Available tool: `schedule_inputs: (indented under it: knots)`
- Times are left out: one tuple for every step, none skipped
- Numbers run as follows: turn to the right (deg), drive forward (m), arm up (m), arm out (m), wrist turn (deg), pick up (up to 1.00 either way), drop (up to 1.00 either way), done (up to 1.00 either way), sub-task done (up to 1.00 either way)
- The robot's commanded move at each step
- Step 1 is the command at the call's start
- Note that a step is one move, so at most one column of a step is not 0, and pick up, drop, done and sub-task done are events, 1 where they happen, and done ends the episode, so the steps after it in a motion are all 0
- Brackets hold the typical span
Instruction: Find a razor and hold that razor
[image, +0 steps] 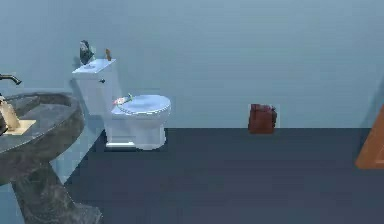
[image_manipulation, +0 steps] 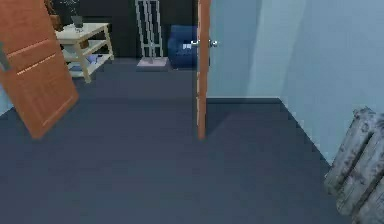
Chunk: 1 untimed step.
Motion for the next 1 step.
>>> schedule_inputs:
  knots:
    - [45.0, 0.0, 0.0, 0.0, 0.0, 0.0, 0.0, 0.0, 0.0]
